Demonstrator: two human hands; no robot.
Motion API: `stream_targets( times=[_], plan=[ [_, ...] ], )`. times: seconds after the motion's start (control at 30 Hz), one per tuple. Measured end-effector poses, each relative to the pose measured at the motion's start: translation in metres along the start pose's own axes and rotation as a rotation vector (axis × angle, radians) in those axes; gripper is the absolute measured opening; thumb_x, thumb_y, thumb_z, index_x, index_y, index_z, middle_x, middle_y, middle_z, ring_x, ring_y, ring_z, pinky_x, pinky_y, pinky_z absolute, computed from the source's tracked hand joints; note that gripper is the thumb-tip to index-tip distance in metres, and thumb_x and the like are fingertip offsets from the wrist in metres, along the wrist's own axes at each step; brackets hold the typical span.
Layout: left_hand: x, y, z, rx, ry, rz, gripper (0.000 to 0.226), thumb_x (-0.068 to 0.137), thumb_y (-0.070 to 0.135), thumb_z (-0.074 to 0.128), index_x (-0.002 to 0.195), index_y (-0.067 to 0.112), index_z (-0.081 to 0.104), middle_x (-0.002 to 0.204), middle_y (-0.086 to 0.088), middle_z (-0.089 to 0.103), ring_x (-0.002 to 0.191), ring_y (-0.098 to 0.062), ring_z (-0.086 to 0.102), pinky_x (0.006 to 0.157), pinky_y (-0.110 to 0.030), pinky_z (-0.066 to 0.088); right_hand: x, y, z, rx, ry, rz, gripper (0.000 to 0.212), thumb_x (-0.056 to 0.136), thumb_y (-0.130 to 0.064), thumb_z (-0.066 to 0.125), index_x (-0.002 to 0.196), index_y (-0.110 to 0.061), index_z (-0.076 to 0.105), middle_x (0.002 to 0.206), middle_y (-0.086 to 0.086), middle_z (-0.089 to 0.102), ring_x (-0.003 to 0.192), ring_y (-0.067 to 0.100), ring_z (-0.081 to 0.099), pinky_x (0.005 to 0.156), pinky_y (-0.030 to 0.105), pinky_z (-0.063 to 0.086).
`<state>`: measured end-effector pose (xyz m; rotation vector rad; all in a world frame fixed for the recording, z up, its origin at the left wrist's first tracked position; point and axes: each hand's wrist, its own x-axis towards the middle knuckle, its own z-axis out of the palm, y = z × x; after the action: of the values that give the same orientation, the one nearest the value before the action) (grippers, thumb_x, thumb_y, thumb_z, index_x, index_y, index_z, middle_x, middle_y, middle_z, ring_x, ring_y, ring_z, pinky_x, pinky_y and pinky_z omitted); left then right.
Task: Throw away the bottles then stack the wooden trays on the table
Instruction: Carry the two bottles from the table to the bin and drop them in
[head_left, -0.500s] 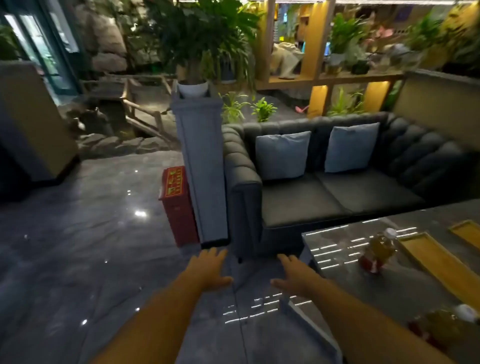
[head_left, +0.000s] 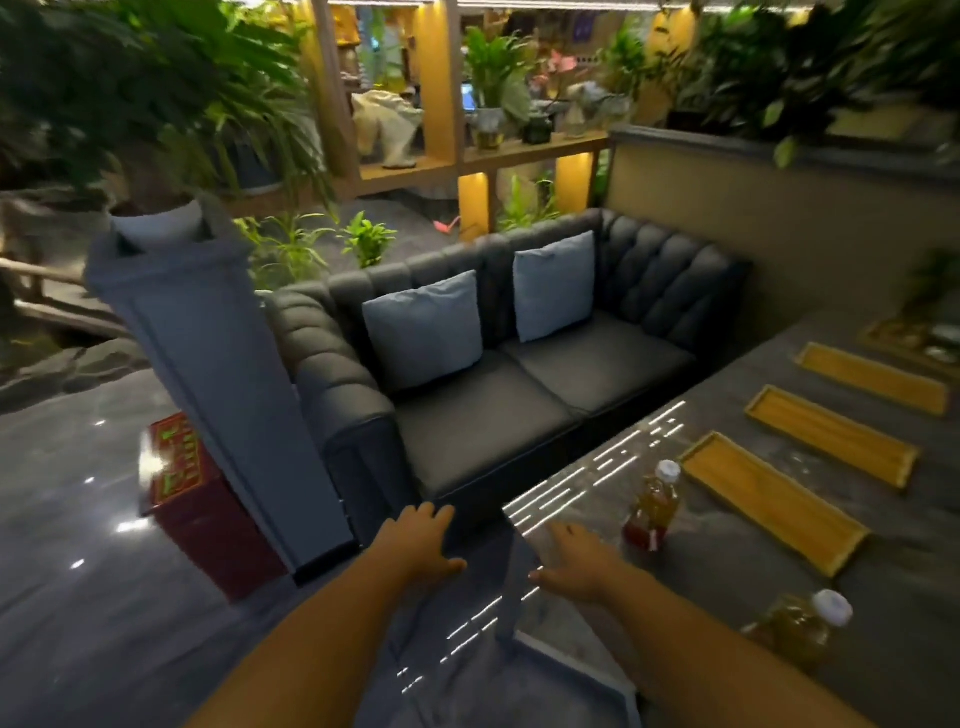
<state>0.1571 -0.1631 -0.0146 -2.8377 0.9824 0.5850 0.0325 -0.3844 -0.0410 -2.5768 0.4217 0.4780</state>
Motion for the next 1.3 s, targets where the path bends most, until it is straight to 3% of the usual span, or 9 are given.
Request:
stream_targets(
  times=[0.23, 0.37, 0.5, 0.63, 0.77, 1.07, 1.3],
  plan=[
    [0.068, 0.043, -0.022, 0.046, 0.005, 0.242, 0.082, 0.078, 0.061, 0.056, 0.145, 0.025, 0.027, 0.143, -0.008, 0.041, 0.13, -0.032, 0.041, 0.101, -0.05, 0.04, -0.013, 0.041, -0.019, 0.199, 0.062, 0.191, 0.077, 0.083, -0.049, 0.065, 0.148, -0.025, 0.033, 0.154, 0.007, 0.035, 0.137, 0.027, 0.041, 0.112, 0.042, 0.039],
    [0.096, 0.059, -0.031, 0.079, -0.012, 0.392, 0.079, 0.078, 0.06, 0.055, 0.144, 0.026, 0.028, 0.138, -0.008, 0.043, 0.127, -0.032, 0.043, 0.098, -0.051, 0.042, -0.023, 0.055, -0.018, 0.231, 0.092, 0.316, 0.085, 0.083, -0.054, 0.063, 0.152, -0.024, 0.023, 0.158, 0.011, 0.027, 0.139, 0.03, 0.039, 0.113, 0.045, 0.037],
    [0.116, 0.069, -0.035, 0.122, -0.048, 0.535, 0.079, 0.078, 0.058, 0.057, 0.143, 0.027, 0.027, 0.139, -0.009, 0.042, 0.128, -0.034, 0.042, 0.101, -0.053, 0.04, -0.041, 0.053, -0.007, 0.226, 0.142, 0.484, 0.09, 0.085, -0.058, 0.059, 0.154, -0.021, 0.015, 0.158, 0.012, 0.027, 0.14, 0.03, 0.036, 0.112, 0.04, 0.035],
    [0.129, 0.078, -0.036, 0.146, -0.09, 0.654, 0.077, 0.077, 0.056, 0.057, 0.142, 0.027, 0.027, 0.144, -0.009, 0.04, 0.13, -0.035, 0.04, 0.103, -0.053, 0.038, -0.063, 0.047, 0.007, 0.239, 0.176, 0.652, 0.091, 0.086, -0.061, 0.055, 0.155, -0.019, 0.013, 0.162, 0.009, 0.018, 0.146, 0.028, 0.027, 0.115, 0.041, 0.029],
    [0.138, 0.08, -0.032, 0.188, -0.14, 0.778, 0.084, 0.073, 0.06, 0.056, 0.143, 0.028, 0.024, 0.146, -0.008, 0.038, 0.133, -0.035, 0.039, 0.104, -0.056, 0.036, -0.082, 0.038, 0.024, 0.279, 0.242, 0.748, 0.091, 0.085, -0.06, 0.057, 0.155, -0.017, 0.017, 0.161, 0.01, 0.023, 0.145, 0.027, 0.029, 0.117, 0.041, 0.03],
    [0.161, 0.119, -0.028, 0.221, -0.127, 0.909, 0.088, 0.071, 0.062, 0.059, 0.144, 0.027, 0.024, 0.147, -0.008, 0.039, 0.133, -0.034, 0.041, 0.103, -0.051, 0.041, -0.118, 0.043, 0.048, 0.419, 0.346, 0.851, 0.085, 0.084, -0.058, 0.06, 0.152, -0.02, 0.025, 0.156, 0.008, 0.03, 0.141, 0.027, 0.035, 0.114, 0.043, 0.035],
    [0.167, 0.132, 0.001, 0.076, -0.156, 0.821, 0.088, 0.071, 0.057, 0.061, 0.146, 0.028, 0.026, 0.146, -0.007, 0.043, 0.126, -0.03, 0.05, 0.102, -0.043, 0.046, -0.134, 0.075, 0.07, 0.591, 0.496, 0.916, 0.089, 0.084, -0.057, 0.062, 0.153, -0.019, 0.02, 0.156, 0.012, 0.027, 0.14, 0.031, 0.035, 0.112, 0.041, 0.036]
  ],
)
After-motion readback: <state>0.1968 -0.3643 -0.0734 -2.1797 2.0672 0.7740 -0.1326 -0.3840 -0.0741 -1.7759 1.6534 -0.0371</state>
